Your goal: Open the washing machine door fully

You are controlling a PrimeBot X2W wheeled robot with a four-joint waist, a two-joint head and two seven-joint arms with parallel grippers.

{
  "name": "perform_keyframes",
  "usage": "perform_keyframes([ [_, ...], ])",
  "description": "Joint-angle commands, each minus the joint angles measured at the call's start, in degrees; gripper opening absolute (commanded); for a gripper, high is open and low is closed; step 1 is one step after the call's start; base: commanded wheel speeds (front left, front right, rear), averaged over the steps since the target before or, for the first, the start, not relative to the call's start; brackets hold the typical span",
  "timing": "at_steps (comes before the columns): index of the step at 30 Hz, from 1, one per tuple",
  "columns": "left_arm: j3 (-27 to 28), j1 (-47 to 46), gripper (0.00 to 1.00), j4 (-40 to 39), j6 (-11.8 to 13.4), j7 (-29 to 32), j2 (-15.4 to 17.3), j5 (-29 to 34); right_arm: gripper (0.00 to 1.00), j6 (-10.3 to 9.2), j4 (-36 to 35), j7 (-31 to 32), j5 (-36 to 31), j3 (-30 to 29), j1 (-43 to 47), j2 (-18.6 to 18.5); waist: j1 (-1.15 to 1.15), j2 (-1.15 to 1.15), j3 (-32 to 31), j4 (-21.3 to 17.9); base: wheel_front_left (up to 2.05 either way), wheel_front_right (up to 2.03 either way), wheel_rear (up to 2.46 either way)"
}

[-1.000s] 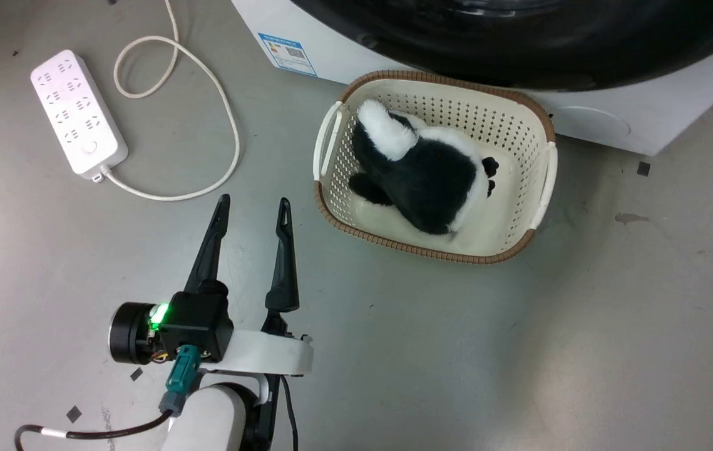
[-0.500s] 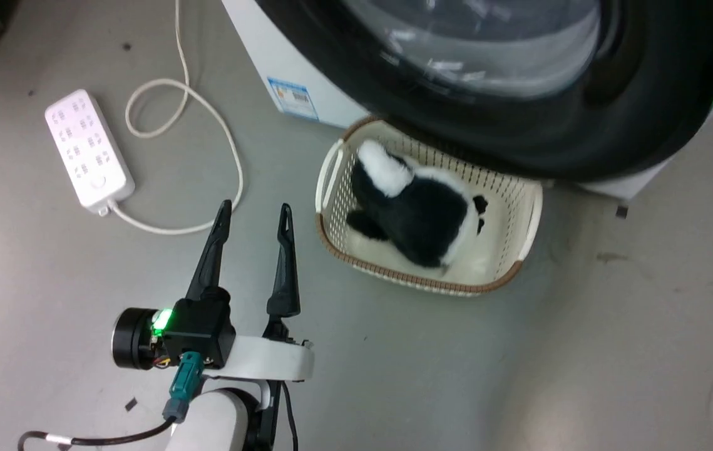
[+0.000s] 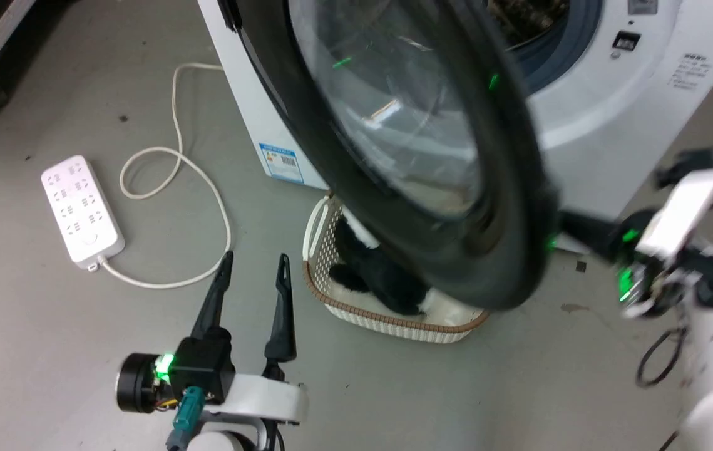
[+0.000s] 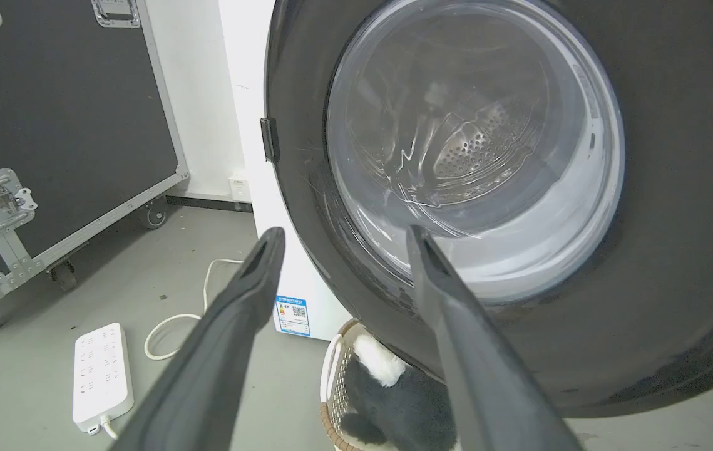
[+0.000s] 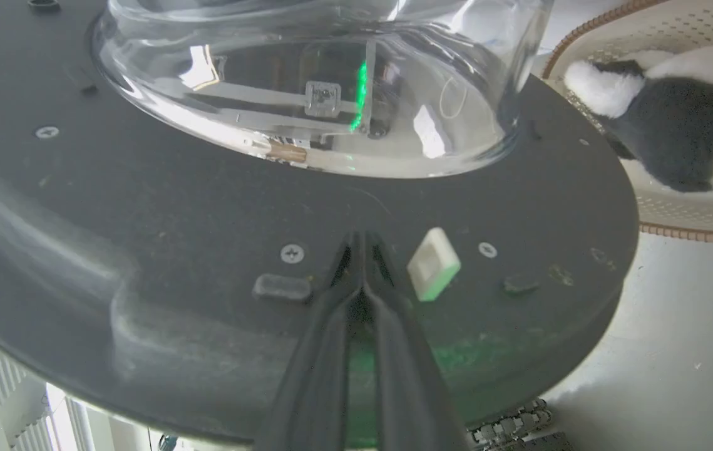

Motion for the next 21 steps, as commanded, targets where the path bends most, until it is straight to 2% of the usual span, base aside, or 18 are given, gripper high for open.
perform_keyframes([
  [1, -0.11, 1.02, 1.00, 0.39, -0.54, -0.30, 0.07, 0.25, 0.00, 0.06, -1.04, -0.91, 2.64, 3.77, 3.38, 0.55, 0.02, 0.00, -1.10, -0.28, 0.00, 0.00, 0.00],
  [10, -2.33, 3.75, 1.00, 1.64, -0.88, -0.30, 0.07, -0.67, 0.00, 0.06, -7.48, -7.58, 14.75, 23.37, 14.01, 0.55, 0.02, 0.00, -2.59, -0.46, 0.00, 0.00, 0.00],
  [13, -2.87, 3.81, 1.00, 2.20, -1.56, -0.30, 0.07, -0.37, 0.00, 0.06, -8.98, -9.93, 15.77, 27.42, 15.45, 0.55, 0.02, 0.00, -2.58, -0.43, 0.00, 0.00, 0.00],
  [16, -2.56, 3.76, 1.00, 2.10, -1.54, -0.30, 0.07, -0.95, 0.00, 0.06, -9.68, -12.86, 14.95, 28.23, 16.26, 0.55, 0.02, 0.00, -2.87, -0.57, 0.00, 0.00, 0.00],
  [17, -2.20, 3.80, 1.00, 1.85, -1.49, -0.30, 0.07, -1.42, 0.09, 0.06, -9.65, -14.21, 14.50, 27.73, 16.27, 0.55, 0.02, 0.00, -3.08, -0.74, 0.00, 0.00, 0.00],
  [18, -1.74, 3.88, 1.00, 1.70, -1.49, -0.30, 0.07, -1.68, 0.69, 0.06, -9.85, -15.66, 13.79, 27.07, 16.13, 0.55, 0.02, 0.00, -3.37, -1.03, 0.00, 0.00, 0.00],
  [19, -1.27, 3.96, 1.00, 1.59, -1.55, -0.30, 0.07, -1.72, 1.00, 0.06, -10.31, -17.18, 12.78, 26.21, 15.94, 0.55, 0.02, 0.00, -3.58, -1.33, 0.00, 0.00, 0.00],
  [21, -0.09, 3.99, 1.00, 1.40, -1.71, -0.30, 0.07, -1.60, 1.00, 0.06, -12.08, -20.77, 9.70, 24.00, 15.64, 0.24, 0.02, 0.00, -4.13, -2.13, 0.00, 0.00, 0.00],
])
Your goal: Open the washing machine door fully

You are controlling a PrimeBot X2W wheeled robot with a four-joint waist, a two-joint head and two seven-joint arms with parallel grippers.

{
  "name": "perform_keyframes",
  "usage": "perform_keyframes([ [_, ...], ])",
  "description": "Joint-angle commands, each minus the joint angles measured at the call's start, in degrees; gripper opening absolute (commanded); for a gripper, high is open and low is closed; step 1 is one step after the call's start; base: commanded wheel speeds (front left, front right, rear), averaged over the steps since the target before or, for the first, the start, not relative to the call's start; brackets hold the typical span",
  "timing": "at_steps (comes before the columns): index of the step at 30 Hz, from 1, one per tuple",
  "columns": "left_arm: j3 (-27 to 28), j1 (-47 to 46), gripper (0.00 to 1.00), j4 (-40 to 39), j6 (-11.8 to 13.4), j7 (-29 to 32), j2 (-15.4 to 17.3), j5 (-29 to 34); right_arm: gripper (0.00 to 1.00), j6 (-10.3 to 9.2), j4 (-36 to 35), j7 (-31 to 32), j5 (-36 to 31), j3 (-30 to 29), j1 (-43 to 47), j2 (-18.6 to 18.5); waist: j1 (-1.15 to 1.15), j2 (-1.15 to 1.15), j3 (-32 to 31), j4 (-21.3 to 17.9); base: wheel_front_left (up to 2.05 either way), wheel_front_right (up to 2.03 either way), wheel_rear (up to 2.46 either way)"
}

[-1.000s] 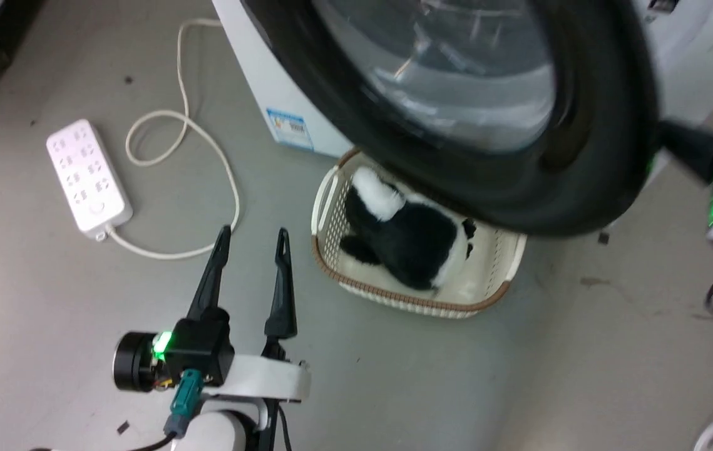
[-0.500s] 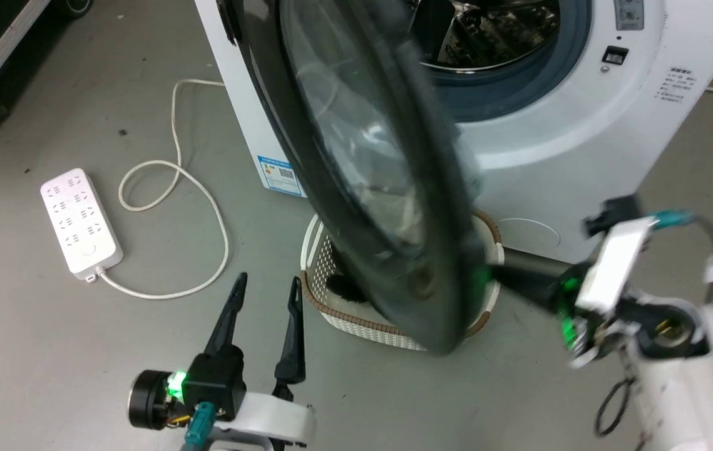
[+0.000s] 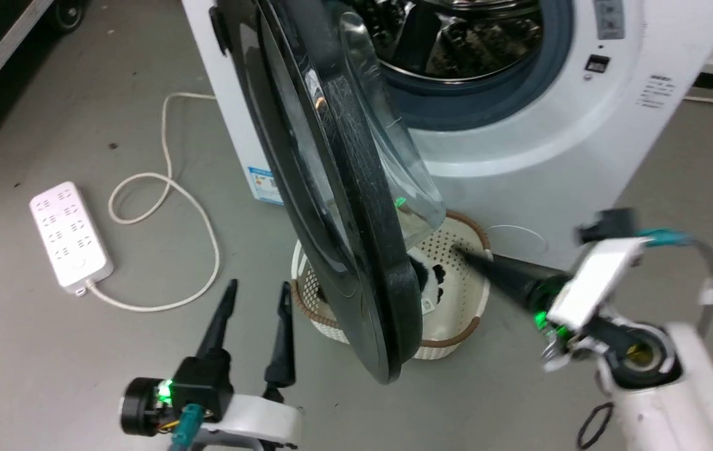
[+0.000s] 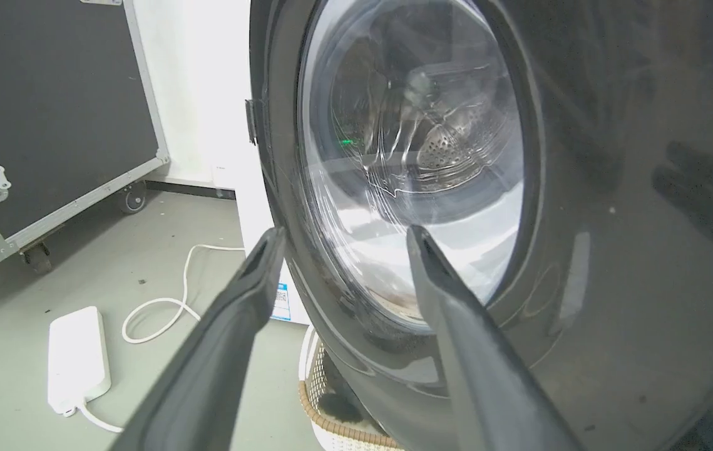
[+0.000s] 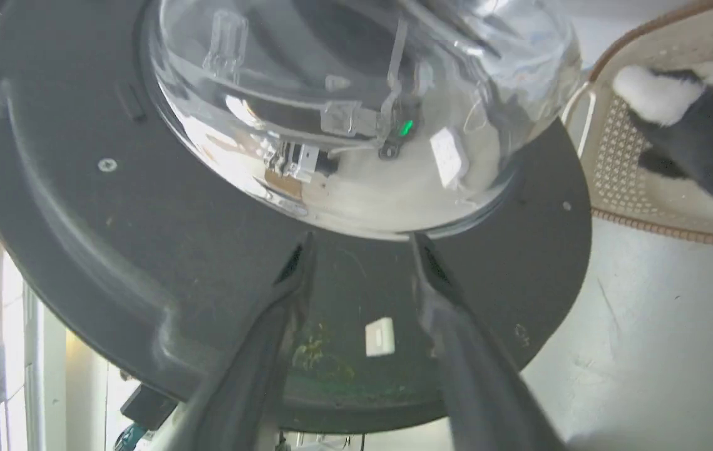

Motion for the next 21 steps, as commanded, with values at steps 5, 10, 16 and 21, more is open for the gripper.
perform_keyframes([
  [5, 3.45, 1.23, 1.00, 0.28, -1.15, -0.30, 0.08, 0.58, 1.00, 0.06, -10.81, -15.18, -14.64, -3.88, 1.31, -5.43, 0.00, 0.00, -3.14, -3.07, 0.00, 0.00, 0.00],
  [10, 6.71, 2.31, 1.00, -0.15, -1.63, -0.30, 0.08, -0.01, 1.00, 0.06, -20.59, -32.73, -31.56, 1.29, 7.68, -15.59, 0.00, 0.00, -5.43, -5.34, 0.00, 0.00, 0.00],
  [16, 7.67, 3.77, 1.00, -0.21, -3.88, -0.30, 0.08, 0.88, 1.00, 0.06, -22.16, -48.07, -49.81, -0.64, 16.00, -17.90, 0.00, 0.00, -6.87, -7.87, 0.00, 0.00, 0.00],
  [21, 7.27, 4.97, 1.00, 0.41, -5.02, -0.30, 0.08, 1.28, 1.00, 0.06, -21.48, -54.22, -59.59, -8.08, 24.11, -9.17, 0.00, 0.00, -7.49, -9.02, 0.00, 0.00, 0.00],
])
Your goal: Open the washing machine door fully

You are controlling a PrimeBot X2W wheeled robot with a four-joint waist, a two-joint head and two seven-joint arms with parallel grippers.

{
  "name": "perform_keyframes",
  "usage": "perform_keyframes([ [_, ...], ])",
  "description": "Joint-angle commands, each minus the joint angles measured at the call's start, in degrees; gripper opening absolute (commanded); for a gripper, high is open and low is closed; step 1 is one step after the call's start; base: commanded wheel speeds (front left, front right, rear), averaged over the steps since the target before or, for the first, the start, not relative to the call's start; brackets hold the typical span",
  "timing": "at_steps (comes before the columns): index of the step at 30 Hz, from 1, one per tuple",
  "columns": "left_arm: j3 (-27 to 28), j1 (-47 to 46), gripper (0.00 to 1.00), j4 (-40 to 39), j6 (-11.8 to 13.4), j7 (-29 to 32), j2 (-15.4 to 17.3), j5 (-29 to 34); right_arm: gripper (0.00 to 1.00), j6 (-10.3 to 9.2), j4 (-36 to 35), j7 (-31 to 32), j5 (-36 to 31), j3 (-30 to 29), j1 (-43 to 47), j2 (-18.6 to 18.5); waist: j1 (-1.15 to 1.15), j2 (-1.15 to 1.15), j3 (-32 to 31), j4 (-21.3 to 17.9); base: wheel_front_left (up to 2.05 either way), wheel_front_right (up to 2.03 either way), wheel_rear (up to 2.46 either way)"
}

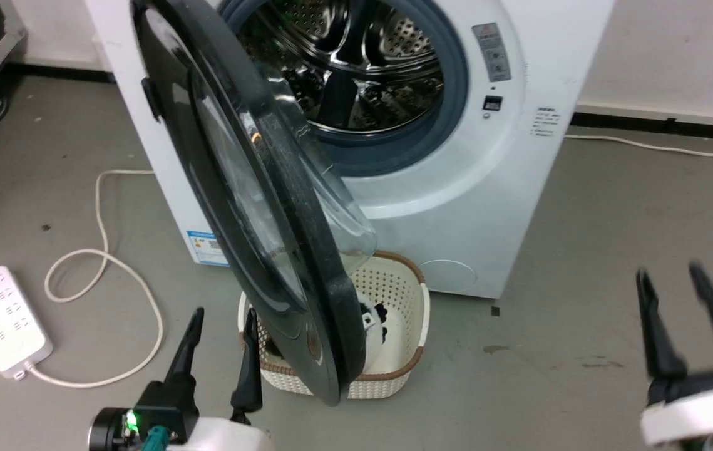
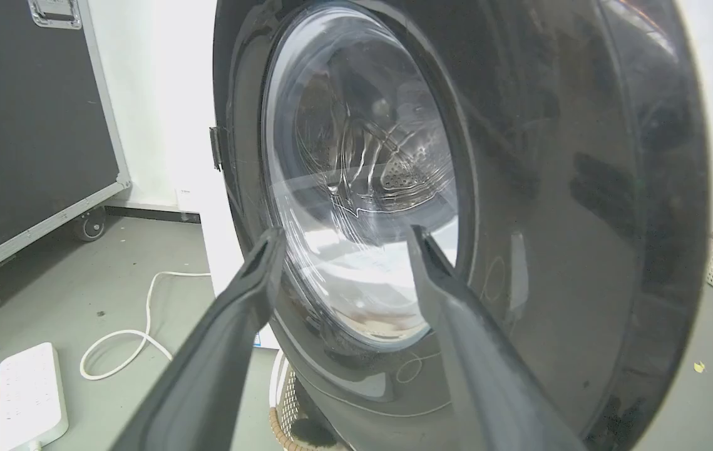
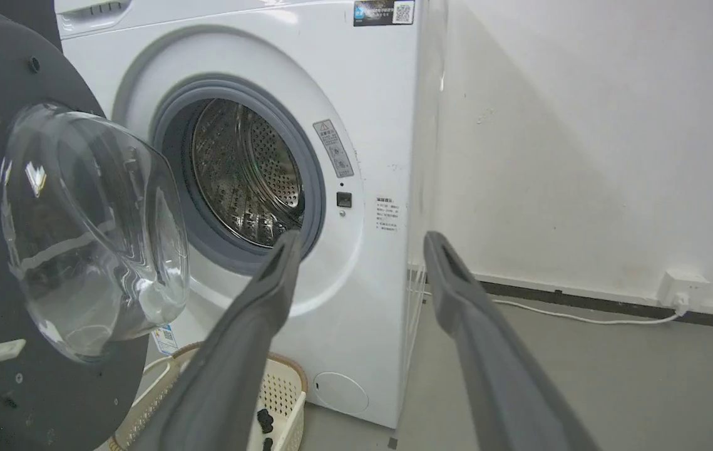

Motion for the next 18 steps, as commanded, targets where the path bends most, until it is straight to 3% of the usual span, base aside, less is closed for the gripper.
perform_keyframes([
  [1, -0.10, 1.26, 1.00, 0.36, -0.25, -0.29, 0.07, 0.43, 1.00, 0.06, -0.04, -1.92, -2.62, -2.18, 3.94, 4.55, 0.01, 0.00, -0.28, -0.65, 0.00, 0.00, 0.00],
  [5, 0.46, 2.34, 1.00, 0.98, 0.56, -0.29, 0.07, -0.22, 1.00, 0.06, -0.29, -3.91, -8.27, -2.13, 8.41, 8.57, 0.01, 0.00, -0.08, -1.92, 0.00, 0.00, 0.00],
  [12, 1.03, 2.54, 1.00, 1.37, 0.21, -0.29, 0.07, 0.55, 1.00, 0.06, 0.97, -4.83, -14.53, -2.19, 10.32, 10.61, 0.01, 0.00, 0.56, -2.61, 0.00, 0.00, 0.00],
  [18, 0.86, 2.65, 1.00, 1.45, 0.46, -0.29, 0.07, 0.86, 1.00, 0.06, 0.88, -4.96, -16.04, -2.39, 10.44, 11.64, 0.01, 0.00, 0.94, -2.93, 0.00, 0.00, 0.00],
])
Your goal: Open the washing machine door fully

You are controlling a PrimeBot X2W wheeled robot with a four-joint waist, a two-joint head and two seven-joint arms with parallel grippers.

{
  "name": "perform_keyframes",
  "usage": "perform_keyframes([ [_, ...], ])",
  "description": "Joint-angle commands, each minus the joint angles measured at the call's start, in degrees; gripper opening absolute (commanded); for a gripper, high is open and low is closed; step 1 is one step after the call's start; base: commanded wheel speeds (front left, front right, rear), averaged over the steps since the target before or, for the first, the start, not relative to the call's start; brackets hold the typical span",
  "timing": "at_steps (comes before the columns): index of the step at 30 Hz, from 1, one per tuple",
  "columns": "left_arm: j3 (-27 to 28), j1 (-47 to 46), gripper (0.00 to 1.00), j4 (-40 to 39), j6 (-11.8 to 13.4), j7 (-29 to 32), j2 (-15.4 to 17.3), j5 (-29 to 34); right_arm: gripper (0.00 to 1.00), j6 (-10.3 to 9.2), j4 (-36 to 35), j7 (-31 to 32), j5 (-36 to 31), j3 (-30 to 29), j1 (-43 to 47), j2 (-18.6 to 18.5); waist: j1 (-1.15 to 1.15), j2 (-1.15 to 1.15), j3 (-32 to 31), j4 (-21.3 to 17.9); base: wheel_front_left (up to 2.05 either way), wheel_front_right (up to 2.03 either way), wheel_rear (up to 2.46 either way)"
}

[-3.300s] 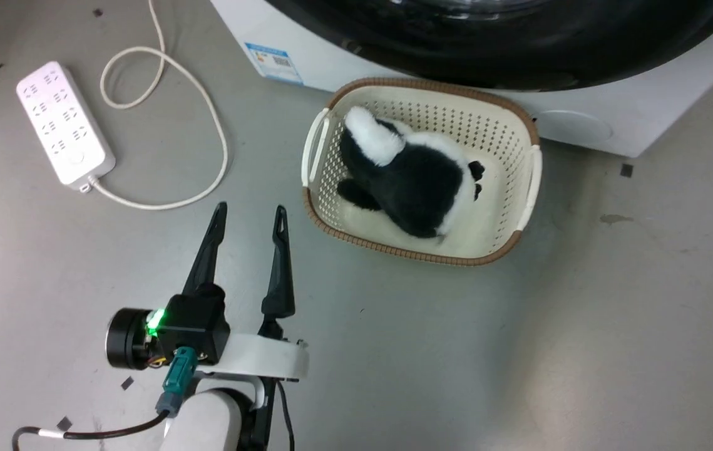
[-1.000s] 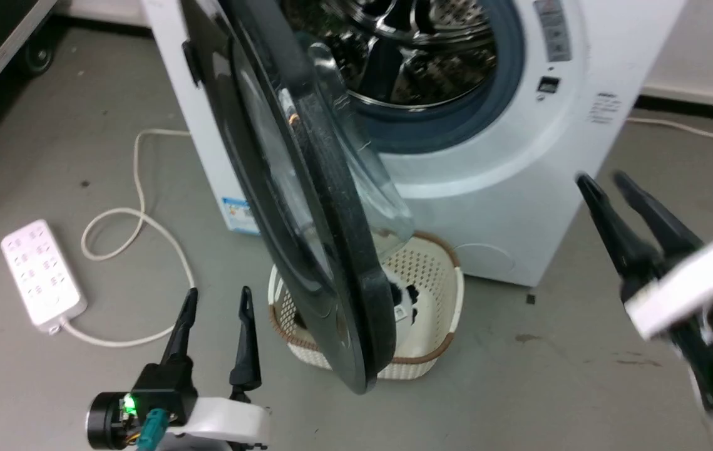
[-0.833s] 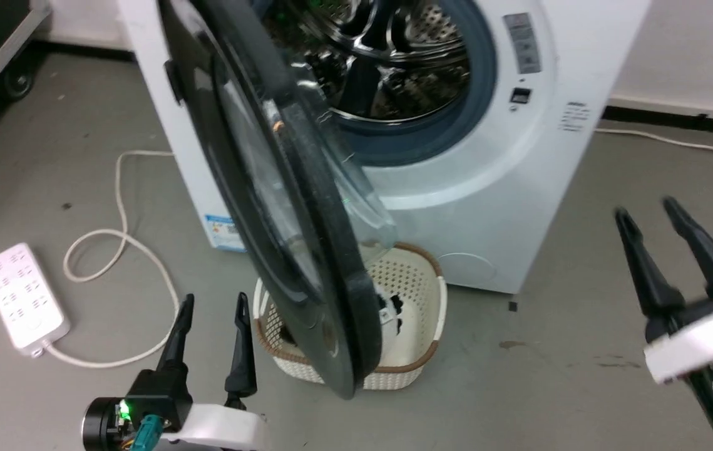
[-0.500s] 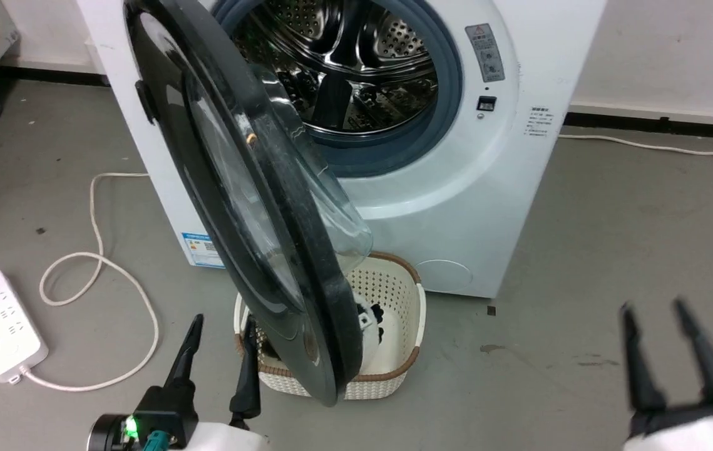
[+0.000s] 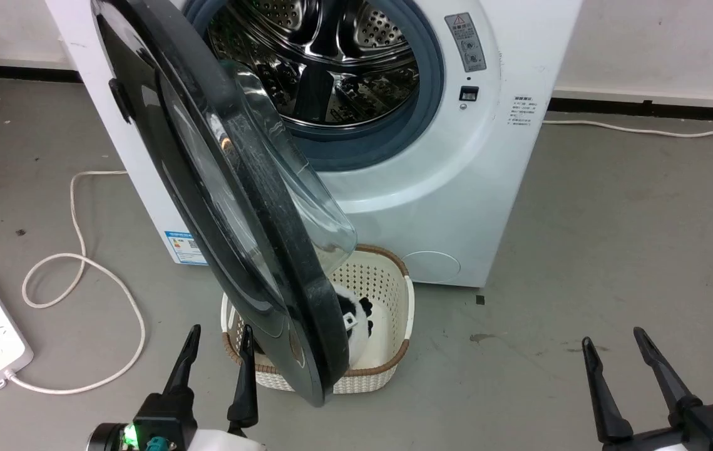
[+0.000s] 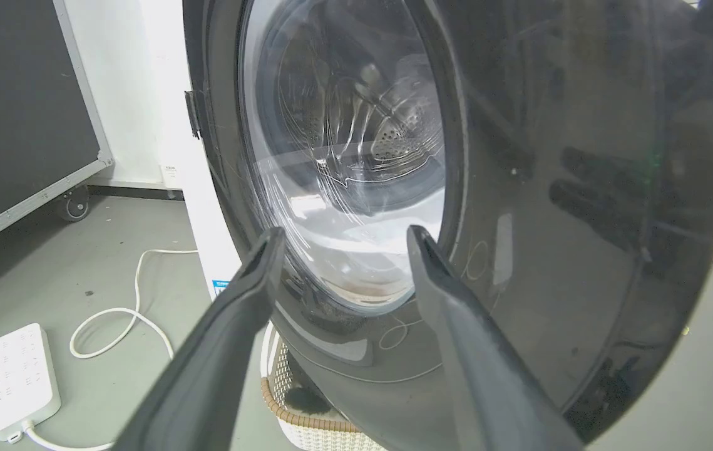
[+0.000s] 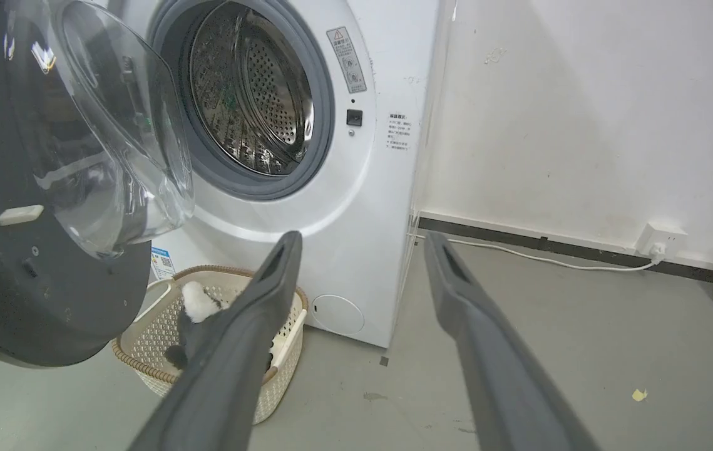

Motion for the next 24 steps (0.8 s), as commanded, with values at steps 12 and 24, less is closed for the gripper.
perform_keyframes([
  [12, 1.17, 0.17, 0.00, -1.40, 1.56, -0.30, 0.08, 1.54, 1.00, 0.05, -0.67, -0.26, 0.97, 0.32, -0.21, 0.54, 0.00, 0.00, -0.64, -0.29, 0.00, 0.00, 0.00],
  [24, 9.55, -6.49, 0.00, -20.78, 4.19, -0.30, 0.11, -0.61, 1.00, 0.05, -1.68, -0.27, 2.41, 0.98, -1.05, 0.55, 0.00, 0.00, -0.65, -0.48, 0.00, 0.00, 0.00],
])
